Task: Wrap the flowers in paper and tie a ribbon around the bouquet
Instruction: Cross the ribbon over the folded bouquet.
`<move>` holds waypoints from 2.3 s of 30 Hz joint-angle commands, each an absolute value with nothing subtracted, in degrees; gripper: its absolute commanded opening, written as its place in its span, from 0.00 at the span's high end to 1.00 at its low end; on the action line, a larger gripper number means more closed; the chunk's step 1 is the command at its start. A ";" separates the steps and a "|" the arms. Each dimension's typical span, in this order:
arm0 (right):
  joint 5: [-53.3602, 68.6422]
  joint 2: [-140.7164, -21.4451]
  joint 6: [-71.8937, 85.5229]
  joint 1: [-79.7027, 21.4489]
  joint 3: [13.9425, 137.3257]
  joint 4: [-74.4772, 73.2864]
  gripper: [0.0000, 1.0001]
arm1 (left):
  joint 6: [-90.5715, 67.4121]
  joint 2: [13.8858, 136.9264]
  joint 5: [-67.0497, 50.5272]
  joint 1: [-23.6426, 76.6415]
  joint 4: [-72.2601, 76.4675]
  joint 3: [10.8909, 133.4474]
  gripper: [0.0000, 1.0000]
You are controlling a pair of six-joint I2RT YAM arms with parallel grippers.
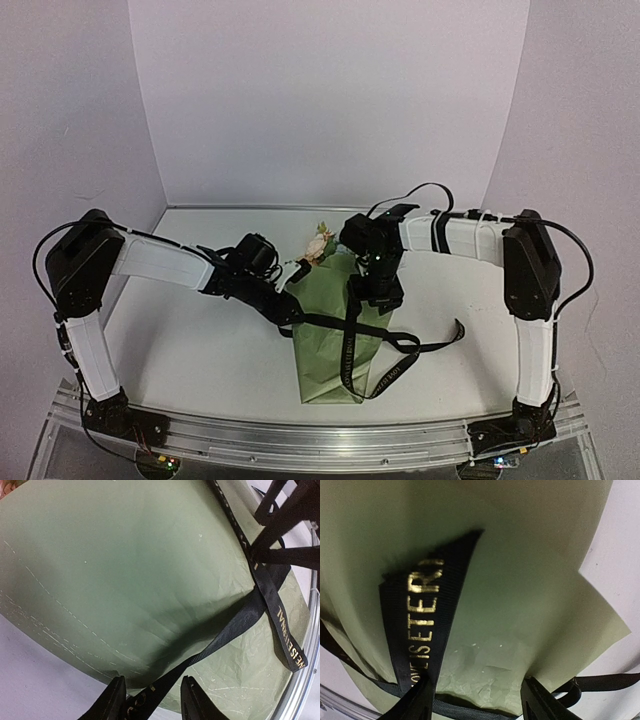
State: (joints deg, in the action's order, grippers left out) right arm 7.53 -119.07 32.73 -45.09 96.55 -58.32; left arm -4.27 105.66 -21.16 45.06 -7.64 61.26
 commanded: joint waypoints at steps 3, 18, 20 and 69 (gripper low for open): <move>1.13 -118.72 36.33 -45.83 97.11 -53.42 0.42 | -3.09 106.53 -23.14 45.21 -8.32 63.96 0.64; 0.05 -116.46 36.81 -47.65 97.97 -50.81 0.43 | -2.56 105.38 -22.84 45.20 -9.03 63.08 0.60; -1.08 -114.90 36.66 -47.95 96.80 -49.89 0.43 | -2.60 105.43 -23.05 45.18 -9.05 63.19 0.60; 3.93 -114.97 34.28 -50.40 103.29 -53.00 0.93 | -3.32 105.48 -23.12 45.18 -9.76 63.22 0.77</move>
